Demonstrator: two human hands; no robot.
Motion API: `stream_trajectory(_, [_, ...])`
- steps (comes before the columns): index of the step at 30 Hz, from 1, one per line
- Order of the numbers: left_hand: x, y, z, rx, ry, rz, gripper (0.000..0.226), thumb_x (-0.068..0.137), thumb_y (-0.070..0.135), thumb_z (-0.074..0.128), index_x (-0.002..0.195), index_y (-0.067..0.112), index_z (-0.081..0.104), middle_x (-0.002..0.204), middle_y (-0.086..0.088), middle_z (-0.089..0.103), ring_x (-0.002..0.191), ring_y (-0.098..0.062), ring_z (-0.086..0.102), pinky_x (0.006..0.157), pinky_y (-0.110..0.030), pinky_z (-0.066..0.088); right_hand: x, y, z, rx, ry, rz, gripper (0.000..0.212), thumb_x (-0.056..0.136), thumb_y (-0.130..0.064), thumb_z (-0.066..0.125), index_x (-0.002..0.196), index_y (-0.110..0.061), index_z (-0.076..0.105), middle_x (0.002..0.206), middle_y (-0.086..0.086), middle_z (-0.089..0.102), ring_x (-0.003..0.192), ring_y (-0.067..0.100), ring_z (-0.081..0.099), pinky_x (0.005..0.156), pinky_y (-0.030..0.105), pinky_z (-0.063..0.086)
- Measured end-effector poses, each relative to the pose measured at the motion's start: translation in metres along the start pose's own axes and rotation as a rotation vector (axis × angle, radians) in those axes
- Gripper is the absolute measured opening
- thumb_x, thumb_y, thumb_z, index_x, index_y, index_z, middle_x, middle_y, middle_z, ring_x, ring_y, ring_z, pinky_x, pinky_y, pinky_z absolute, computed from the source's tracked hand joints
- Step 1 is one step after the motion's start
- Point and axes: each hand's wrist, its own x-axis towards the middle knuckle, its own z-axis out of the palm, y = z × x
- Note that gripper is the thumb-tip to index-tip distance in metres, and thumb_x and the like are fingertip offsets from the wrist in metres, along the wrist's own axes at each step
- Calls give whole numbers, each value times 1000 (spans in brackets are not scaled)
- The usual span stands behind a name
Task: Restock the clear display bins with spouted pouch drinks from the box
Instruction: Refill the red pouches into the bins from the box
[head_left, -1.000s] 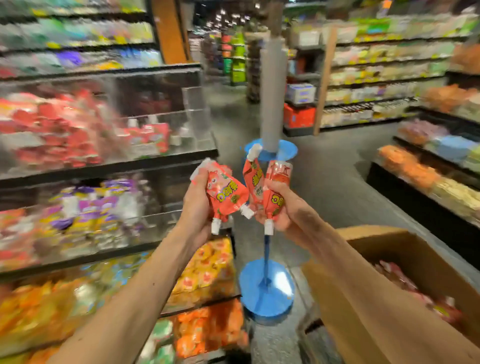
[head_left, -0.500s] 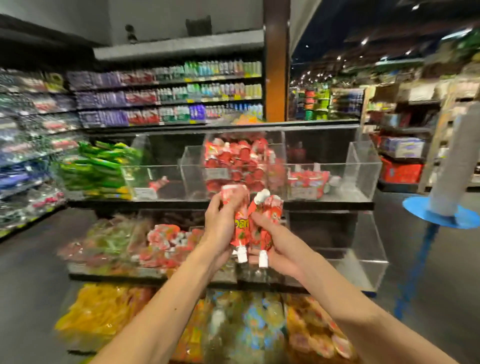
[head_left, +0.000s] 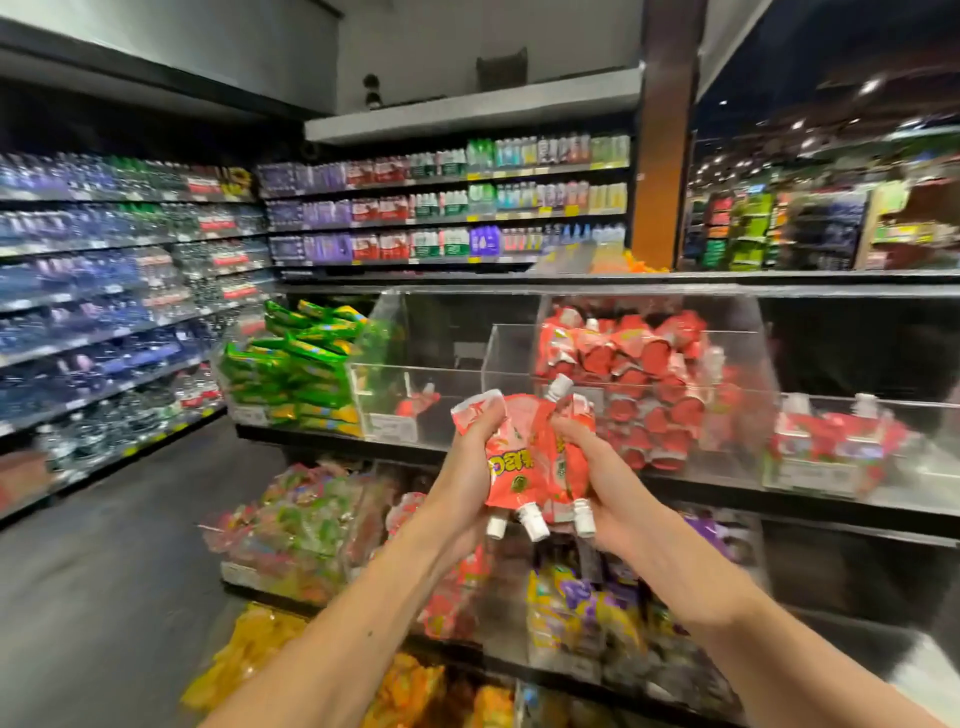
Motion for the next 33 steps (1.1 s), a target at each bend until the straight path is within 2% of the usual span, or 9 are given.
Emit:
stream_trajectory(3, [27, 27, -26, 64, 64, 29, 51, 101, 47, 42, 98, 9, 76, 101, -18, 75, 85, -27, 74, 79, -36, 58, 39, -10, 18, -3, -60, 23, 57, 74, -36, 70, 121, -3, 67, 117, 22, 69, 101, 36, 69, 86, 48, 56])
stream_trajectory(6, [54, 51, -46, 69, 133, 73, 50, 98, 48, 49, 122, 8, 67, 111, -21, 72, 96, -33, 71, 84, -40, 58, 70, -22, 40, 12, -151, 24, 41, 76, -35, 66, 103, -5, 75, 106, 20, 72, 87, 32, 72, 76, 43, 60])
stream_trajectory(9, [85, 76, -69, 138, 212, 165, 29, 96, 43, 58, 111, 23, 72, 108, -15, 74, 98, -30, 71, 95, -46, 55, 105, -32, 63, -30, -190, -11, 41, 83, -34, 65, 111, -5, 73, 116, 21, 70, 107, 36, 67, 98, 52, 51])
stream_trajectory(11, [104, 98, -87, 254, 240, 221, 19, 92, 38, 66, 98, 22, 74, 99, -10, 77, 93, -28, 73, 88, -46, 58, 130, -35, 80, -69, -178, -31, 44, 84, -36, 65, 116, -7, 70, 119, 20, 69, 114, 36, 65, 102, 55, 48])
stream_trajectory(14, [129, 135, -114, 327, 169, 275, 19, 88, 31, 73, 100, 16, 72, 91, -8, 76, 77, -23, 71, 70, -36, 59, 164, -36, 97, -51, -140, -36, 48, 79, -44, 67, 117, -15, 69, 117, 13, 70, 96, 30, 69, 92, 47, 51])
stream_trajectory(18, [167, 180, -157, 493, 103, 375, 15, 91, 28, 69, 92, 13, 68, 73, -2, 68, 62, -17, 63, 63, -34, 55, 205, -39, 106, -40, -50, -82, 48, 79, -50, 68, 114, -17, 65, 104, 11, 68, 85, 28, 66, 80, 43, 53])
stream_trajectory(25, [227, 194, -211, 571, -61, 238, 15, 94, 28, 63, 99, 13, 63, 82, -6, 70, 60, -11, 67, 51, -23, 54, 256, -41, 133, -179, 198, -200, 32, 88, -43, 64, 84, -12, 68, 86, 13, 69, 75, 28, 66, 78, 41, 54])
stream_trajectory(30, [261, 187, -211, 713, -172, 257, 32, 89, 21, 74, 111, 1, 62, 92, -11, 73, 68, -19, 73, 51, -23, 55, 274, -45, 145, -392, 501, -272, 46, 77, -34, 82, 108, -4, 68, 85, 11, 74, 67, 24, 71, 59, 33, 56])
stream_trajectory(33, [277, 190, -204, 649, -232, 173, 37, 88, 14, 74, 115, -5, 58, 92, -14, 72, 70, -17, 75, 57, -26, 59, 290, -54, 140, -493, 626, -299, 48, 74, -40, 83, 104, -6, 67, 87, 10, 75, 61, 18, 71, 51, 28, 56])
